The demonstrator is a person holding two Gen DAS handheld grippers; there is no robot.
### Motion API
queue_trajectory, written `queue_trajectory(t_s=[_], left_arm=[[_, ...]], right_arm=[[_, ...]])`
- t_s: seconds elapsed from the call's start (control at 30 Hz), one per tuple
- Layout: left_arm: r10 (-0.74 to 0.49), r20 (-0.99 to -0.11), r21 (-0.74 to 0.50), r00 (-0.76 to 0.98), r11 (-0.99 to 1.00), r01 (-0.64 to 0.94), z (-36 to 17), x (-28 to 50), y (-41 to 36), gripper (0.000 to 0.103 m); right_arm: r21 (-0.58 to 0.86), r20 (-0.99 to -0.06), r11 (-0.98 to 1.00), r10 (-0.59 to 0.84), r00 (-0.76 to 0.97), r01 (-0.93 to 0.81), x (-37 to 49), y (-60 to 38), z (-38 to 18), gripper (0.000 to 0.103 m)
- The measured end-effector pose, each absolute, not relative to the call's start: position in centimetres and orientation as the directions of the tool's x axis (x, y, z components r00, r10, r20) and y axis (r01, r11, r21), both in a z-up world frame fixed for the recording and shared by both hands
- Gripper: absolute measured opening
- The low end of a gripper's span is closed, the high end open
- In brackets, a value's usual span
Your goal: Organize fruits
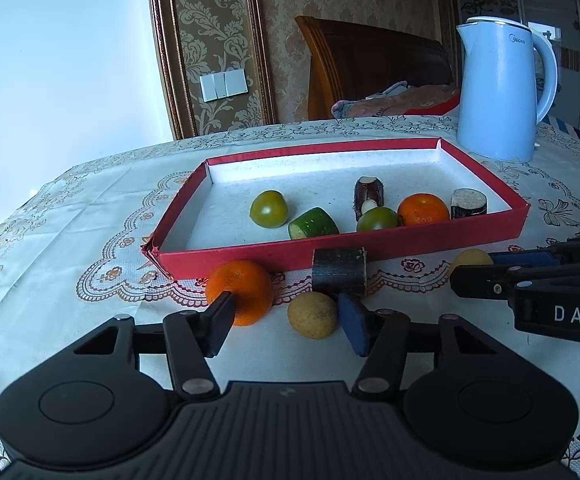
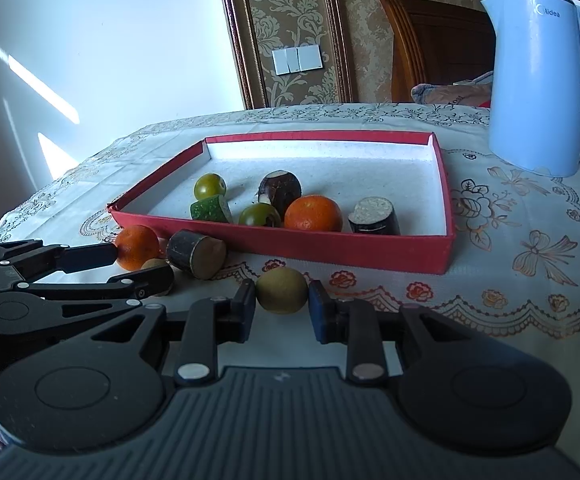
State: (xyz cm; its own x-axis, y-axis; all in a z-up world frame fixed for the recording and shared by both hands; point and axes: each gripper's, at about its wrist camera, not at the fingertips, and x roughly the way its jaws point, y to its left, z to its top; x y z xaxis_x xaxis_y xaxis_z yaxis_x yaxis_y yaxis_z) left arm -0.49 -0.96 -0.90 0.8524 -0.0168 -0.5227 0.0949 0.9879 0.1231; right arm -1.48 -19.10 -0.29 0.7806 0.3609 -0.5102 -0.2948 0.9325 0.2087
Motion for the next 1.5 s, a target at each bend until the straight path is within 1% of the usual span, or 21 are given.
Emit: queue_trajectory(t_s=[0.03,0.1,0.23,0.33,0.5,0.67,0.93,1.13,1.5], left_arm=[[-0.022,-0.521,0.115,0.853,0.989,0.096,-0.9,-0.6,-0.8,0.053],[-0.026,-0.516,0.099,0.856,0.991,0.089,-0.8,-0.7,-0.5,0.044],[-0.045,-0.513,0.068,0.857,0.993,0.093,-0.8,-0.9,0.2,0.038],[-0.099,-0.531,0.016,0.842,0.992,0.127,-0.9,-0.9,0.7,0.02],[-0.113,-0.526,-0.012,0.843,0.992,0.126,-1.0,-1.5,1.4,0.02],[-0.14,-0.539,-0.049,0.83,0.99,0.135,-1.2,-1.5,2.0,0.02],[-0.132,-0.557,-0.036,0.82,0.99,0.135,-1.3,-0.8,1.5,0.02],[-0.102,-0.564,-0.001,0.82,0.992,0.123,-1.3,0.3,0.7,0.02],[-0.108,-0.586,-0.026,0.803,0.993,0.114,-1.4,1.5,0.8,0.02]], right_arm=[[0.209,-0.509,0.932,0.361,0.781,-0.295,-1.5,-19.1,-0.3,0.027],[0.209,-0.507,0.932,0.362,0.782,-0.296,-1.5,-19.1,-0.3,0.027],[0.211,-0.506,0.931,0.365,0.782,-0.298,-1.6,-19.1,-0.3,0.027],[0.213,-0.503,0.93,0.366,0.783,-0.298,-1.6,-19.2,-0.3,0.027],[0.217,-0.499,0.928,0.371,0.783,-0.302,-1.7,-19.3,-0.3,0.027],[0.221,-0.499,0.926,0.378,0.78,-0.307,-1.6,-19.3,-0.3,0.027],[0.229,-0.495,0.921,0.389,0.777,-0.316,-1.6,-19.2,-0.4,0.027],[0.231,-0.494,0.92,0.391,0.776,-0.317,-1.6,-19.2,-0.4,0.027],[0.233,-0.492,0.918,0.395,0.776,-0.32,-1.5,-19.3,-0.4,0.027]])
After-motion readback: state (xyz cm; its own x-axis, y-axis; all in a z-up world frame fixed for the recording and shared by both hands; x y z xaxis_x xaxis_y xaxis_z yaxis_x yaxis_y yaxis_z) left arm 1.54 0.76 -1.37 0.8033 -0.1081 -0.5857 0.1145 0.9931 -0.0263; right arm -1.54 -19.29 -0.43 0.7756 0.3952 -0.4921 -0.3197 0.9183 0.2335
